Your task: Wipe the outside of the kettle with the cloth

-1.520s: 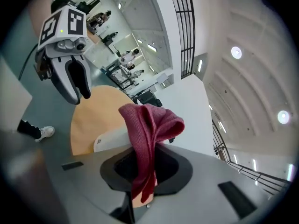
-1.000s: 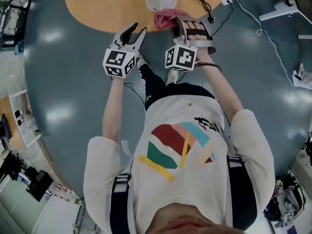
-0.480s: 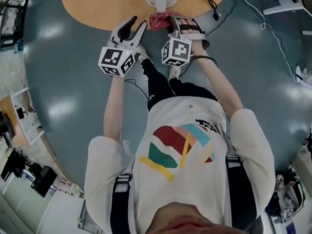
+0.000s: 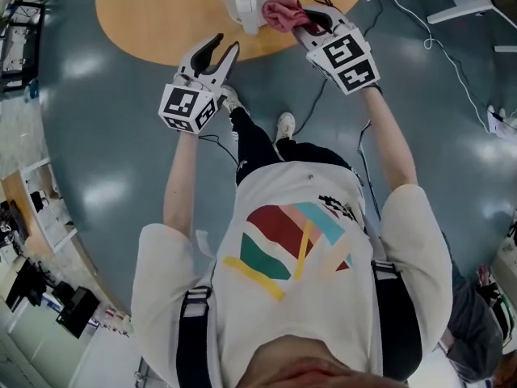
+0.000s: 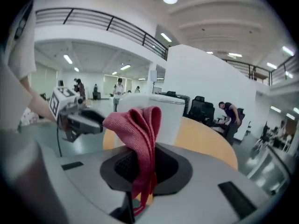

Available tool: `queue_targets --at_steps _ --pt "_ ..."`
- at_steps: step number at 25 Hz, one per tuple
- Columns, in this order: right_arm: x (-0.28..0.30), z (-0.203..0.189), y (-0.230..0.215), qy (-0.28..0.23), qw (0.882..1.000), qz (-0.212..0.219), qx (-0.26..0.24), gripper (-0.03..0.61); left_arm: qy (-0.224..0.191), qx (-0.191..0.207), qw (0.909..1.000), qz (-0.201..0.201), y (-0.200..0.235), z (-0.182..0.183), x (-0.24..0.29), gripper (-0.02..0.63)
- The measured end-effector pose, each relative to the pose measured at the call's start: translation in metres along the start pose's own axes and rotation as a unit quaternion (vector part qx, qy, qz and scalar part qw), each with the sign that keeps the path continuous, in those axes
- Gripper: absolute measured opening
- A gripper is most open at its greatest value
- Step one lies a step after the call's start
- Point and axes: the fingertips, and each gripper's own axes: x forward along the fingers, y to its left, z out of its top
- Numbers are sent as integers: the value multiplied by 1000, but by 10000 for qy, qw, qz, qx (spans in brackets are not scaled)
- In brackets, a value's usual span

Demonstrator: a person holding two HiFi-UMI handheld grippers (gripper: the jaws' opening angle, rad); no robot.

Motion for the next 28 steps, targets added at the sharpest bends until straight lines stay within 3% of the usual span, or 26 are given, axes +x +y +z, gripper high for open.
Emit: queue_targets --at_steps 6,11,16,18,21,28 --pt "15 16 -1 115 9872 1208 1039 46 -57 372 9990 -245 -17 19 16 189" --pt "39 5 2 770 9814 1447 1002 46 -85 885 9954 -344 -27 29 24 189" --pt "47 21 8 589 9731 1832 1269 48 -160 973 9942 -432 -25 30 33 189" --pt "48 20 11 645 9756 1818 1046 48 -213 877 9947 -500 -23 30 35 189" --pt "51 19 18 887 9807 1721 274 48 -304 696 9953 -608 -22 32 34 189" --pt "67 3 35 1394 9676 2027 -563 46 -398 478 9956 -696 -17 33 37 189"
